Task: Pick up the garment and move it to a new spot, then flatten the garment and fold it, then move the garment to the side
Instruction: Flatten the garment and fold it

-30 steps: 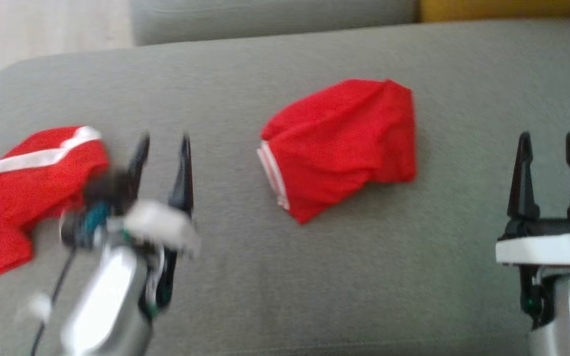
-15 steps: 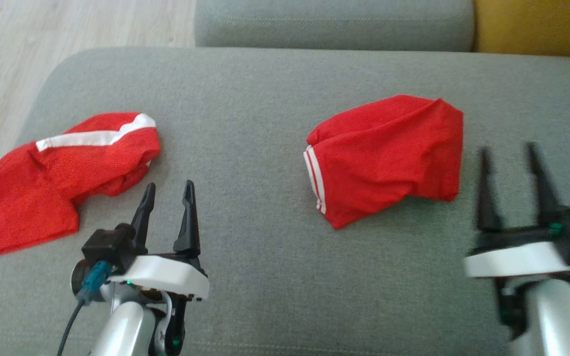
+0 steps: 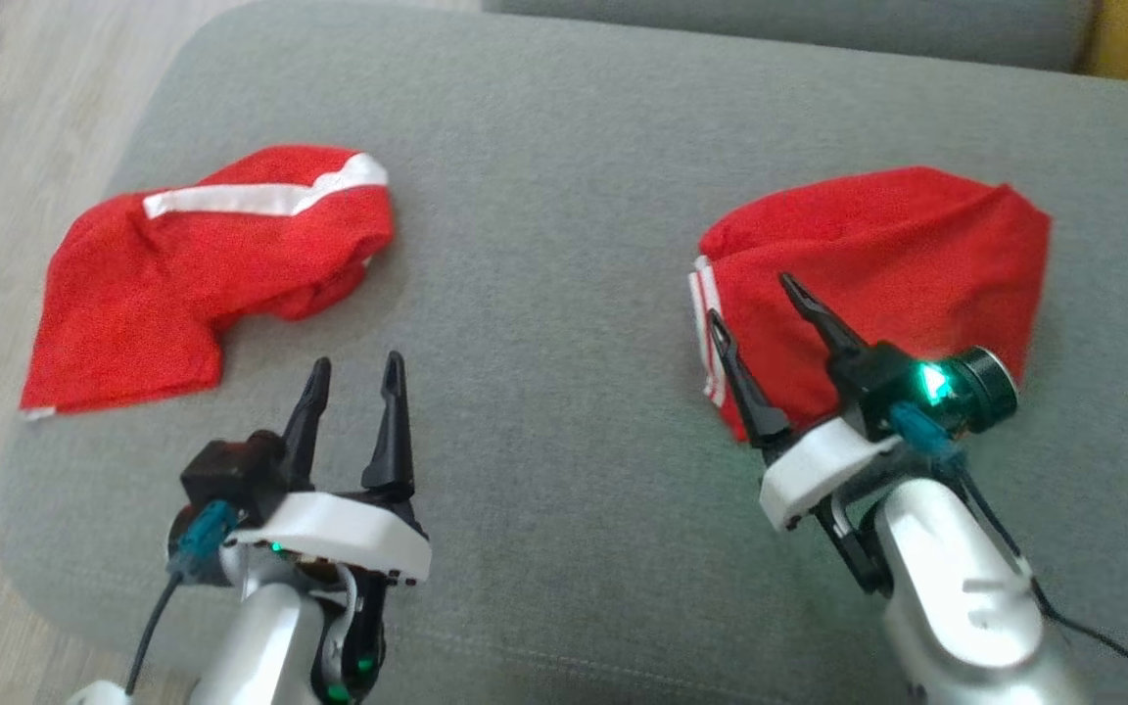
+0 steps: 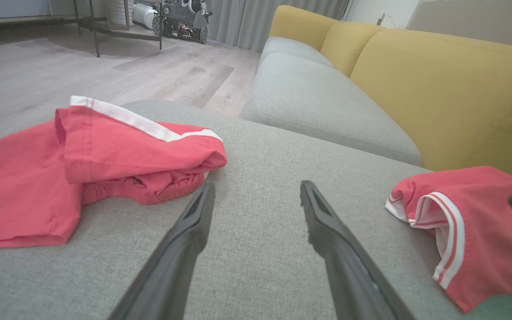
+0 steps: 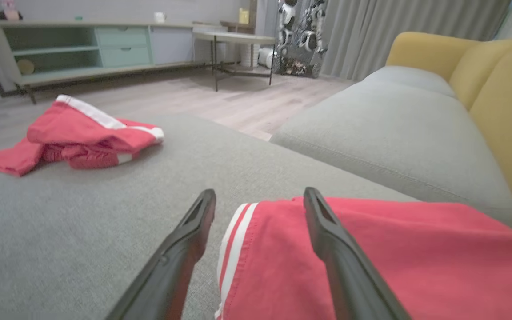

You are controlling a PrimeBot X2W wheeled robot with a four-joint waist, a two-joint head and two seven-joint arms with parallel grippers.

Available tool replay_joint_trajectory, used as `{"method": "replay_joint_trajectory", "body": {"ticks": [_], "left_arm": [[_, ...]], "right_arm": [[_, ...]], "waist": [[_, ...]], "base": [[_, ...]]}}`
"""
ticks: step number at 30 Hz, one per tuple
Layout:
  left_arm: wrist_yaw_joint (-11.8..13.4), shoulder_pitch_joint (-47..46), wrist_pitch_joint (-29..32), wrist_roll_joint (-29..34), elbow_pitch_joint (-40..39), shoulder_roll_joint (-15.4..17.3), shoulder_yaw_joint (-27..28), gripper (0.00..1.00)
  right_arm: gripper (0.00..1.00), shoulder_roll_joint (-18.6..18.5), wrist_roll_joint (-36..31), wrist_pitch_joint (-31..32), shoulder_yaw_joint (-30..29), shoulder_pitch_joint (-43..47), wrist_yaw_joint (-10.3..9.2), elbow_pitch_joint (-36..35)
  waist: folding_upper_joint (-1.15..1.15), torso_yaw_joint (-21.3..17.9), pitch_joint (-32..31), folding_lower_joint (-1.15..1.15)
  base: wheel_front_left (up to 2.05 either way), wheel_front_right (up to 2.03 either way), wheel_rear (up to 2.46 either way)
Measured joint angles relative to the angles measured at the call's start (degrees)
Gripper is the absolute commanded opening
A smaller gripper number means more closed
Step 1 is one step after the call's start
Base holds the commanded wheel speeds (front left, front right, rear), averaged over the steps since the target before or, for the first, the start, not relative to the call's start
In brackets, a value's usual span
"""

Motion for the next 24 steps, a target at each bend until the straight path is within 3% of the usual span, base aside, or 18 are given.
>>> {"method": "replay_joint_trajectory", "body": {"ticks": [13, 14, 15, 16, 24], "left_arm": [[1.82, -1.28, 0.00, -3.11, -0.47, -0.15, -2.79, 1.00], [1.87, -1.67, 0.00, -3.11, -0.47, -0.15, -2.80, 1.00], [1.87, -2.05, 0.00, -3.11, -0.48, -0.15, -2.81, 1.00], [1.87, -2.38, 0.00, -3.11, -0.46, -0.15, -2.87, 1.00], [1.87, -2.79, 0.00, -3.12, 0.01, -0.16, -2.96, 1.00]], "right_arm": [[1.00, -0.23, -5.83, 2.01, -2.01, -6.34, 0.00, 12.72], [0.86, -0.25, -5.81, 2.01, -2.11, -6.64, 0.00, 13.25], [0.08, -0.26, -5.77, 2.01, -2.11, -6.92, 0.00, 13.83], [0.00, -0.30, -5.63, 1.99, -2.08, -7.12, 0.00, 14.36], [0.00, -0.35, -3.37, -1.27, -1.19, -7.60, 0.00, 15.78]], "waist": [[0.00, 3.32, 3.86, 0.00], [0.00, 3.29, 3.94, 0.00], [0.00, 3.25, 3.98, 0.00], [0.00, 3.21, 3.95, 0.00], [0.00, 2.84, 1.92, 0.00]], "base": [[0.00, 0.00, 0.00], [0.00, 0.00, 0.00], [0.00, 0.00, 0.00], [0.00, 0.00, 0.00], [0.00, 0.00, 0.00]]}}
